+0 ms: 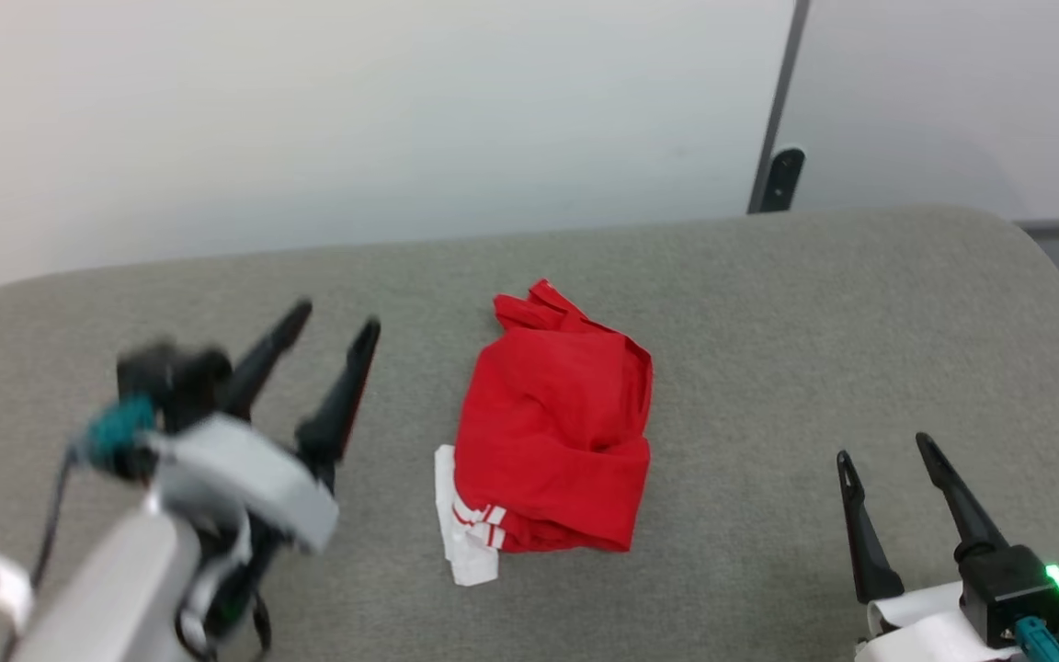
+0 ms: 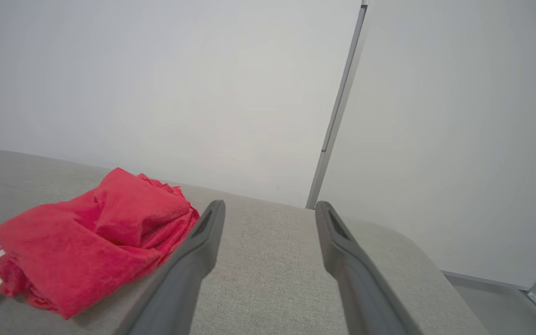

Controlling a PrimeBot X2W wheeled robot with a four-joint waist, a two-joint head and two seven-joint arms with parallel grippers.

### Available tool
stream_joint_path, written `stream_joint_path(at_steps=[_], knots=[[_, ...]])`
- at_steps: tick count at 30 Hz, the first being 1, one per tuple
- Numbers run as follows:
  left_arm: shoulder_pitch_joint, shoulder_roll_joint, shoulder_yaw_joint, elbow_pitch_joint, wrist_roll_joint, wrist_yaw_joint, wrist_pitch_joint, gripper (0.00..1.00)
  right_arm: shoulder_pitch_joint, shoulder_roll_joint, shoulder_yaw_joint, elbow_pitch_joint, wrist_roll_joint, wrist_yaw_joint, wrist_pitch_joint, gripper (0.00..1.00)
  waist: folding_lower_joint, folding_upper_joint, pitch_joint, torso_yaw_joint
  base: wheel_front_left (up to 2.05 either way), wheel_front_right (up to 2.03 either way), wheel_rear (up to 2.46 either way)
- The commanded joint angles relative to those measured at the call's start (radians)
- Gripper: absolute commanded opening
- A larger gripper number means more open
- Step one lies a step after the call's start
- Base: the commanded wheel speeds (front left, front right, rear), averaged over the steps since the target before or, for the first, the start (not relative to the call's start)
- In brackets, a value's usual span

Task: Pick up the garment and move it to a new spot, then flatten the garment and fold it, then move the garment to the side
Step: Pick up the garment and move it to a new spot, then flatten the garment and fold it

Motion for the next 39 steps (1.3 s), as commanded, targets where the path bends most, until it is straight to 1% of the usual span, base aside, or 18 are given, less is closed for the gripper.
stream_joint_path(at_steps=[1, 2, 4, 8, 12, 15, 20, 23, 26, 31, 36, 39], knots=[[0.021, -0.007, 0.003, -0.001, 0.002, 0.006, -0.012, 1.0, 0.012, 0.001, 0.003, 0.0, -0.006, -0.001, -0.001, 1.0, 0.0, -0.0001, -0.021, 0.021, 0.0, 0.0, 0.0], [0.052, -0.013, 0.008, 0.006, 0.001, 0.015, -0.043, 1.0, 0.018, 0.001, 0.005, 0.0, -0.006, -0.001, -0.001, 1.0, 0.0, -0.0001, -0.025, 0.025, 0.0, 0.0, 0.0], [0.102, -0.025, 0.002, 0.019, 0.01, 0.015, -0.094, 1.0, 0.025, 0.001, 0.009, -0.001, -0.004, -0.001, -0.001, 1.0, 0.0, -0.0001, -0.03, 0.032, 0.0, 0.0, 0.0], [0.174, -0.066, 0.011, 0.045, 0.017, 0.031, -0.159, 1.0, 0.037, 0.001, 0.016, 0.004, -0.002, -0.001, -0.001, 1.0, 0.0, -0.0001, -0.036, 0.047, 0.0, 0.0, 0.0], [0.224, -0.106, 0.045, 0.061, 0.06, 0.051, -0.182, 1.0, 0.045, 0.001, 0.024, 0.007, 0.004, -0.001, -0.001, 1.0, 0.0, -0.0001, -0.04, 0.059, 0.0, 0.0, 0.0], [0.262, -0.152, 0.11, 0.036, 0.106, 0.053, -0.183, 1.0, 0.049, 0.001, 0.03, 0.007, 0.004, -0.001, -0.001, 1.0, 0.0, -0.0001, -0.041, 0.066, 0.0, 0.0, 0.0], [0.335, -0.232, 0.22, 0.01, 0.193, 0.027, -0.182, 1.0, 0.062, 0.001, 0.028, 0.005, 0.014, -0.001, -0.001, 1.0, 0.0, -0.0001, -0.052, 0.088, 0.0, 0.0, 0.0], [0.376, -0.282, 0.276, 0.01, 0.242, 0.002, -0.182, 1.0, 0.077, 0.001, 0.02, 0.006, 0.015, -0.001, -0.001, 1.0, 0.0, -0.0001, -0.063, 0.107, 0.0, 0.0, 0.0], [0.398, -0.315, 0.326, 0.002, 0.296, -0.024, -0.182, 1.0, 0.081, 0.001, 0.019, 0.006, 0.011, -0.001, -0.001, 1.0, 0.0, -0.0001, -0.068, 0.116, 0.0, 0.0, 0.0], [0.428, -0.344, 0.382, 0.003, 0.385, -0.057, -0.183, 1.0, 0.081, 0.001, 0.006, 0.002, 0.003, -0.001, -0.001, 1.0, 0.0, -0.0001, -0.07, 0.121, 0.0, 0.0, 0.0], [0.446, -0.373, 0.424, -0.014, 0.421, -0.069, -0.183, 1.0, 0.082, 0.001, 0.003, -0.002, -0.003, -0.001, -0.001, 1.0, 0.0, -0.0001, -0.065, 0.112, 0.0, 0.0, 0.0], [0.448, -0.384, 0.439, -0.013, 0.432, -0.073, -0.183, 1.0, 0.077, 0.001, 0.004, -0.004, -0.005, -0.001, -0.001, 1.0, 0.0, -0.0001, -0.059, 0.095, 0.0, 0.0, 0.0]])
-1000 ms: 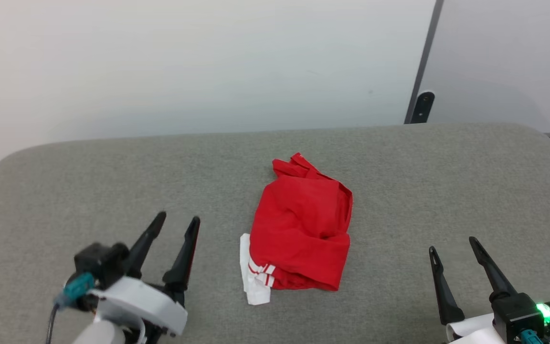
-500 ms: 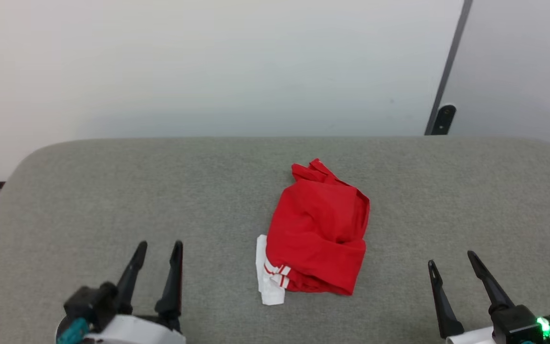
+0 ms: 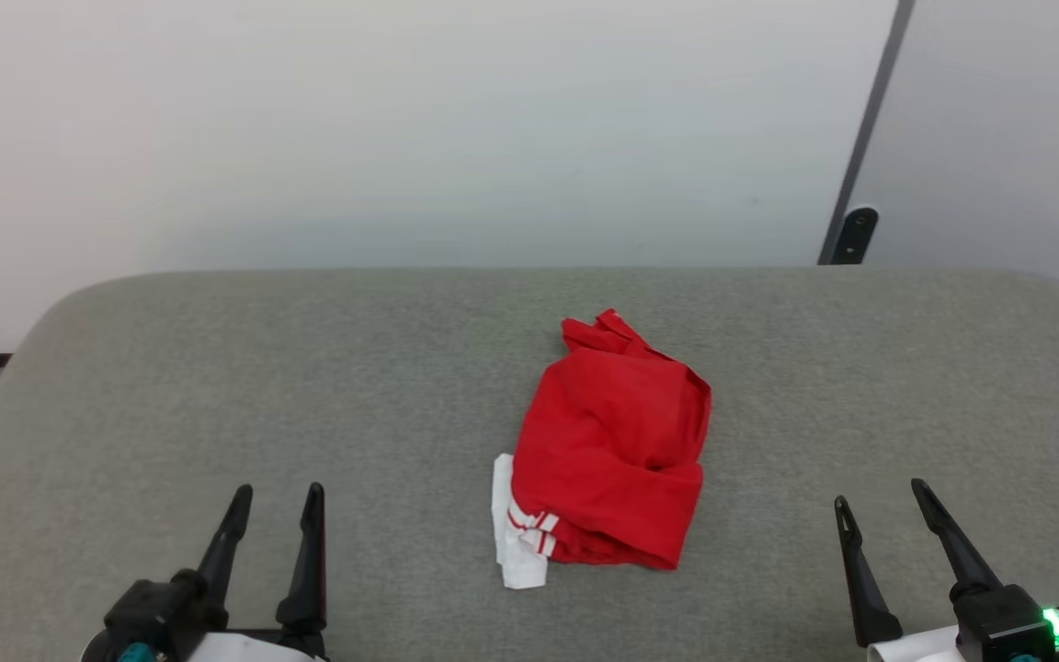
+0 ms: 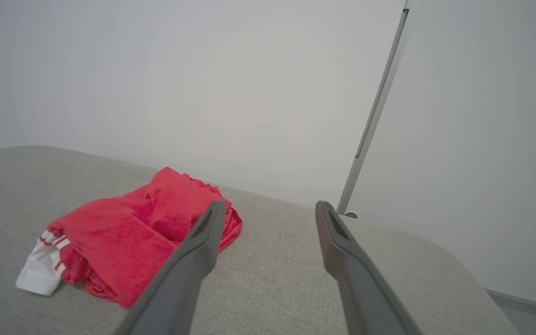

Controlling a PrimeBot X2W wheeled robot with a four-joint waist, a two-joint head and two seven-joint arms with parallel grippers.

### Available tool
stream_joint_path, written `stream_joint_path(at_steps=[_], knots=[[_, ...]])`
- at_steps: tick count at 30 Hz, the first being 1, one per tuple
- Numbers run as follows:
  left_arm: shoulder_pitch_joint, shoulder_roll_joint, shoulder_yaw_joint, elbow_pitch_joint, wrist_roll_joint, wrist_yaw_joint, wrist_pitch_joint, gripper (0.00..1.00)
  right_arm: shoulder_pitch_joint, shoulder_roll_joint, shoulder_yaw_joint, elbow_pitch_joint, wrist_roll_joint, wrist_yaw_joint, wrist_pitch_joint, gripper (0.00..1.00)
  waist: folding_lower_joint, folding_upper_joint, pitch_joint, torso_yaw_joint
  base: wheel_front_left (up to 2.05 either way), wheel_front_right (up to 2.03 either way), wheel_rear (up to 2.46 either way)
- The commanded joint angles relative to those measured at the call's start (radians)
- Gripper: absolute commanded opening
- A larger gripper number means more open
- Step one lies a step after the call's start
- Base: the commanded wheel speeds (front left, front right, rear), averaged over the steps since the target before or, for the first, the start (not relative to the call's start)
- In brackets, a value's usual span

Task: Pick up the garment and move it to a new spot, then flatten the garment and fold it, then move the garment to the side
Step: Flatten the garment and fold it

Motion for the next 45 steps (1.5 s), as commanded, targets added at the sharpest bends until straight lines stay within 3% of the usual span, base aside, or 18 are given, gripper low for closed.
stream_joint_path(at_steps=[1, 13, 20, 24, 30, 31, 35, 39, 45], knots=[[0.006, -0.004, 0.002, 0.0, 0.008, -0.003, 0.0, 1.0, -0.001, 0.001, -0.002, -0.004, -0.006, -0.001, -0.001, 1.0, 0.0, 0.0, 0.007, -0.016, 0.0, 0.0, 0.0], [-0.036, -0.006, -0.033, 0.017, 0.019, -0.008, 0.0, 1.0, -0.026, 0.001, -0.067, -0.015, -0.009, -0.001, -0.001, 1.0, 0.0, 0.0, 0.059, -0.164, 0.0, 0.0, 0.0], [-0.091, 0.056, -0.127, 0.115, -0.063, -0.008, 0.052, 1.0, -0.029, 0.001, -0.067, -0.011, 0.003, -0.001, -0.001, 1.0, 0.0, 0.0, 0.079, -0.187, 0.0, 0.0, 0.0], [-0.145, 0.125, -0.209, 0.131, -0.18, -0.008, 0.244, 1.0, -0.035, 0.001, -0.059, 0.0, 0.004, -0.001, -0.001, 1.0, 0.0, 0.0, 0.084, -0.186, 0.0, 0.0, 0.0], [-0.238, 0.239, -0.289, 0.102, -0.366, -0.008, 0.662, 1.0, -0.047, 0.001, -0.042, 0.027, 0.014, -0.001, -0.001, 1.0, 0.0, 0.0, 0.093, -0.19, 0.0, 0.0, 0.0], [-0.238, 0.239, -0.289, 0.102, -0.366, -0.008, 0.662, 1.0, -0.047, 0.001, -0.042, 0.027, 0.014, -0.001, -0.001, 1.0, 0.0, 0.0, 0.093, -0.19, 0.0, 0.0, 0.0], [-0.313, 0.281, -0.289, 0.07, -0.455, 0.004, 0.88, 1.0, -0.062, 0.001, -0.035, 0.038, 0.021, -0.001, -0.001, 1.0, 0.0, 0.0, 0.108, -0.196, 0.0, 0.0, 0.0], [-0.377, 0.304, -0.313, 0.06, -0.478, 0.046, 1.051, 1.0, -0.074, 0.001, -0.025, 0.049, 0.032, -0.001, -0.001, 1.0, 0.0, 0.0, 0.125, -0.211, 0.0, 0.0, 0.0], [-0.432, 0.311, -0.355, 0.056, -0.48, 0.096, 1.202, 1.0, -0.095, 0.001, -0.015, 0.057, 0.058, -0.001, -0.001, 1.0, 0.0, 0.0, 0.163, -0.243, 0.0, 0.0, 0.0]])
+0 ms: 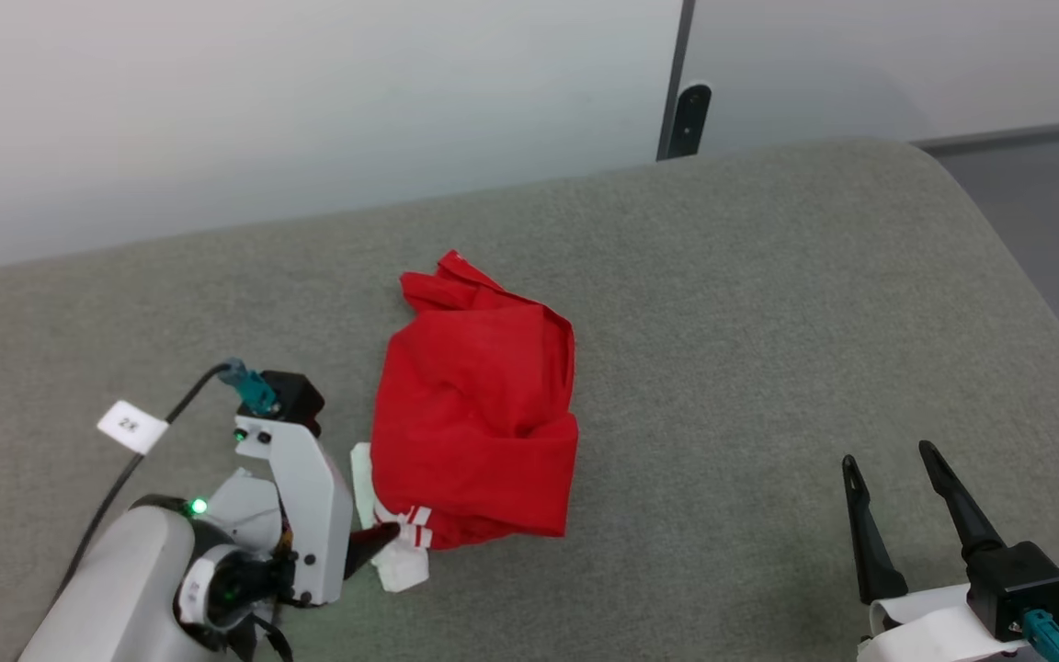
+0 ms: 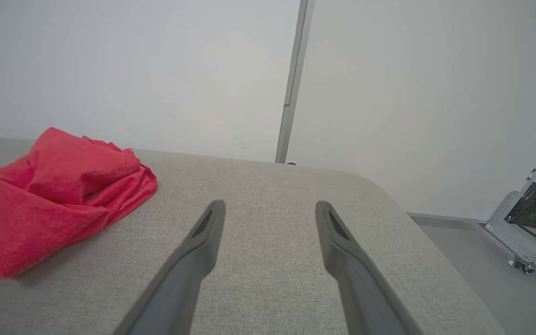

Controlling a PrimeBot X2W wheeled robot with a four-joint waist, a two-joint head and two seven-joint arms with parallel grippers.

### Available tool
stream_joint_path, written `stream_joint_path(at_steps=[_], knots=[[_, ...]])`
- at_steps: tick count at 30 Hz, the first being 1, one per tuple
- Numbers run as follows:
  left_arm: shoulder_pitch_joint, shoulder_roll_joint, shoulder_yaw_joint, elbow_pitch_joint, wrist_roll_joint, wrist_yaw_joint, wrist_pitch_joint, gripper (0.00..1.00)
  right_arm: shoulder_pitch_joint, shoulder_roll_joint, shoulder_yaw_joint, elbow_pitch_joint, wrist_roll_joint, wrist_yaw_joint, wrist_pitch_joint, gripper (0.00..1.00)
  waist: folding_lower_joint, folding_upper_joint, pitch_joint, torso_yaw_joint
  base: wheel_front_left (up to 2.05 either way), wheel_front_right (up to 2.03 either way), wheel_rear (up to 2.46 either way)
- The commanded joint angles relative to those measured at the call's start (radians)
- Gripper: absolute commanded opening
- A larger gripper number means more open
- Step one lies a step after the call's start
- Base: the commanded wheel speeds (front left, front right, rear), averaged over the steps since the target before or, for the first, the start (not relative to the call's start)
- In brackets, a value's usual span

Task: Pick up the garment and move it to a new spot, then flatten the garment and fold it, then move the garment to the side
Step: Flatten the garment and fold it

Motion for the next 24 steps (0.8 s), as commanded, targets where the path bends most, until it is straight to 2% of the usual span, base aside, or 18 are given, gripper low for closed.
stream_joint_path(at_steps=[1, 4, 10, 16, 17, 19, 20, 24], knots=[[-0.018, -0.003, -0.005, 0.004, -0.01, 0.012, 0.019, 1.0, -0.012, 0.002, -0.001, 0.003, 0.007, -0.001, -0.001, 1.0, 0.0, 0.0, 0.02, -0.017, 0.0, 0.0, 0.0], [-0.021, 0.0, -0.017, 0.008, -0.009, 0.02, 0.054, 1.0, -0.017, 0.002, -0.002, 0.005, 0.013, -0.001, -0.001, 1.0, 0.0, 0.0, 0.031, -0.023, 0.0, 0.0, 0.0], [-0.056, 0.023, -0.043, 0.047, 0.025, -0.004, 0.066, 1.0, -0.036, 0.002, 0.007, 0.008, 0.031, -0.001, -0.001, 1.0, 0.0, 0.0, 0.068, -0.038, 0.0, 0.0, 0.0], [-0.074, 0.002, -0.061, 0.136, 0.017, -0.009, 0.082, 1.0, -0.052, 0.002, 0.012, 0.004, 0.043, -0.001, -0.001, 1.0, 0.0, 0.0, 0.095, -0.042, 0.0, 0.0, 0.0], [-0.073, -0.003, -0.064, 0.153, 0.016, -0.007, 0.082, 0.77, -0.055, 0.002, 0.012, 0.004, 0.045, -0.001, -0.001, 1.0, 0.0, 0.0, 0.099, -0.042, 0.0, 0.0, 0.0], [-0.077, -0.009, -0.07, 0.174, 0.014, -0.015, 0.079, 0.14, -0.06, 0.002, 0.014, 0.004, 0.047, -0.001, -0.001, 1.0, 0.0, 0.0, 0.105, -0.042, 0.0, 0.0, 0.0], [-0.079, -0.017, -0.068, 0.184, 0.005, -0.014, 0.08, 0.0, -0.062, 0.001, 0.014, 0.005, 0.048, -0.001, -0.001, 1.0, 0.0, 0.0, 0.107, -0.041, 0.0, 0.0, 0.0], [-0.103, -0.005, -0.073, 0.195, 0.004, -0.029, 0.091, 0.0, -0.062, 0.001, 0.01, 0.003, 0.046, -0.001, -0.001, 1.0, 0.0, 0.0, 0.108, -0.035, 0.0, 0.0, 0.0]])
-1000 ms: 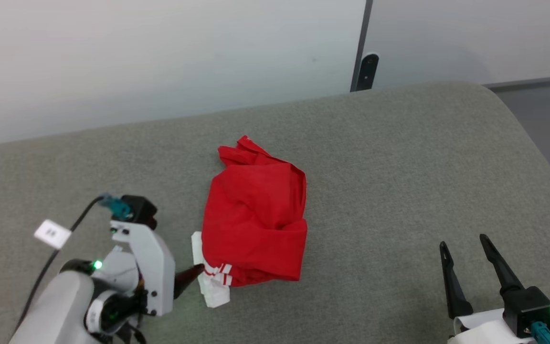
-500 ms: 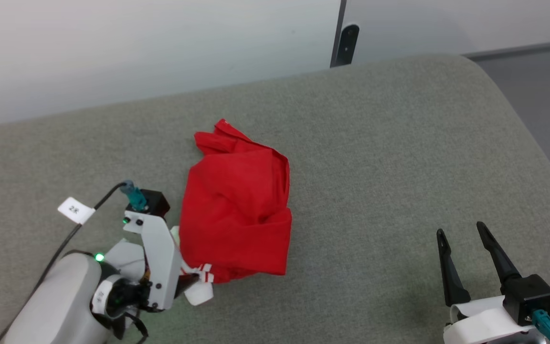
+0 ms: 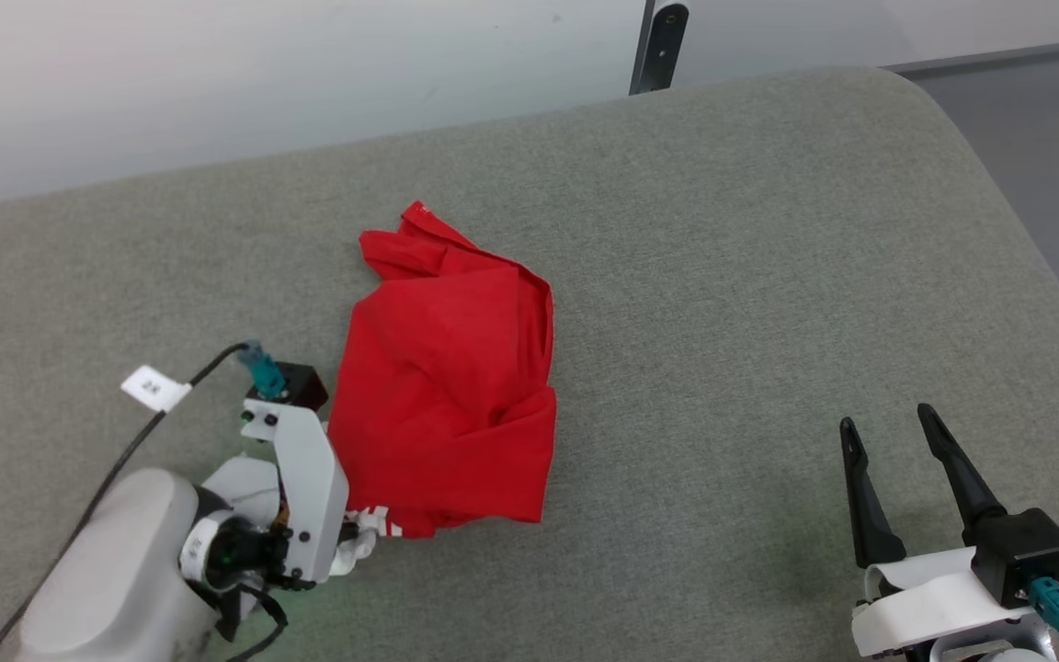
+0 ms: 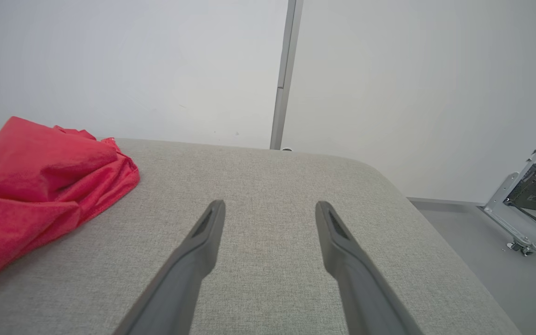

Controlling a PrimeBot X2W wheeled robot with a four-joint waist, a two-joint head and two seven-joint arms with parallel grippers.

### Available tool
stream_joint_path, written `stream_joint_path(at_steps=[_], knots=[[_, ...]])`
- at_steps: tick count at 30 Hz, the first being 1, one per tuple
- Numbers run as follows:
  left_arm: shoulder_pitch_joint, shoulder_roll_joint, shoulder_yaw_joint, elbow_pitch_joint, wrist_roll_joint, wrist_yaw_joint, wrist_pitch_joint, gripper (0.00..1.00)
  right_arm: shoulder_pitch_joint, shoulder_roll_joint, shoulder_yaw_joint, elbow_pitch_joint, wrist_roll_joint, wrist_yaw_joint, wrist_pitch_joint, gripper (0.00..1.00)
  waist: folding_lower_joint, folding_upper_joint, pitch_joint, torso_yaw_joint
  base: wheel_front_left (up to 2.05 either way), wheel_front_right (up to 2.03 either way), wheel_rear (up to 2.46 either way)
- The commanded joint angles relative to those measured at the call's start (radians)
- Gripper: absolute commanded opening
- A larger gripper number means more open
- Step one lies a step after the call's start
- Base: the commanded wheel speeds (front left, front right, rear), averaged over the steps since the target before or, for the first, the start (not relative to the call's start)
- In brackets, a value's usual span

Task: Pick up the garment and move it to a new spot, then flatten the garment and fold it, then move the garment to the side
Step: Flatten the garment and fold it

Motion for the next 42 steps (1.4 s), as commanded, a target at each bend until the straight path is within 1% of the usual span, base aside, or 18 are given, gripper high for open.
stream_joint_path(at_steps=[1, 6, 10, 16, 20, 24, 29, 31, 36, 42], knots=[[0.003, 0.005, -0.007, 0.011, 0.007, 0.0, 0.006, 0.0, -0.003, 0.002, -0.001, -0.002, 0.004, -0.001, -0.001, 1.0, 0.0, 0.0, -0.001, 0.003, 0.0, 0.0, 0.0], [-0.035, 0.052, -0.007, -0.013, 0.03, -0.006, 0.024, 0.0, 0.002, 0.002, -0.006, 0.002, -0.004, -0.001, -0.001, 1.0, 0.0, 0.0, -0.012, 0.017, 0.0, 0.0, 0.0], [-0.061, 0.109, -0.004, -0.044, 0.049, -0.017, 0.04, 0.0, 0.009, 0.001, -0.012, 0.003, -0.01, -0.001, -0.001, 1.0, 0.0, 0.0, -0.022, 0.03, 0.0, 0.0, 0.0], [-0.076, 0.22, -0.008, -0.102, 0.087, -0.035, 0.067, 0.0, 0.012, 0.001, -0.014, 0.005, -0.012, -0.001, -0.001, 1.0, 0.0, 0.0, -0.029, 0.047, 0.0, 0.0, 0.0], [-0.061, 0.301, -0.009, -0.115, 0.12, -0.041, 0.075, 0.0, 0.011, 0.001, -0.012, 0.006, -0.016, -0.001, -0.001, 1.0, 0.0, 0.0, -0.028, 0.052, 0.0, 0.0, 0.0], [-0.039, 0.366, 0.0, -0.106, 0.149, -0.024, 0.079, 0.0, 0.01, 0.002, -0.013, 0.006, -0.019, -0.001, -0.001, 1.0, 0.0, 0.0, -0.023, 0.053, 0.0, 0.0, 0.0], [-0.002, 0.419, 0.003, -0.077, 0.172, -0.002, 0.079, 0.0, 0.004, 0.002, -0.014, 0.007, -0.02, -0.001, -0.001, 1.0, 0.0, 0.0, -0.014, 0.049, 0.0, 0.0, 0.0], [0.015, 0.434, 0.004, -0.063, 0.182, 0.009, 0.073, 0.0, 0.001, 0.002, -0.015, 0.007, -0.022, -0.001, -0.001, 1.0, 0.0, 0.0, -0.01, 0.046, 0.0, 0.0, 0.0], [0.053, 0.432, 0.003, -0.022, 0.182, 0.03, 0.041, 0.0, -0.005, 0.002, -0.018, 0.005, -0.021, -0.001, -0.001, 1.0, 0.0, 0.0, 0.007, 0.041, 0.0, 0.0, 0.0], [0.071, 0.38, 0.013, 0.033, 0.151, 0.044, -0.017, 0.0, -0.017, 0.002, -0.015, 0.006, -0.019, -0.001, -0.001, 1.0, 0.0, 0.0, 0.028, 0.036, 0.0, 0.0, 0.0]])
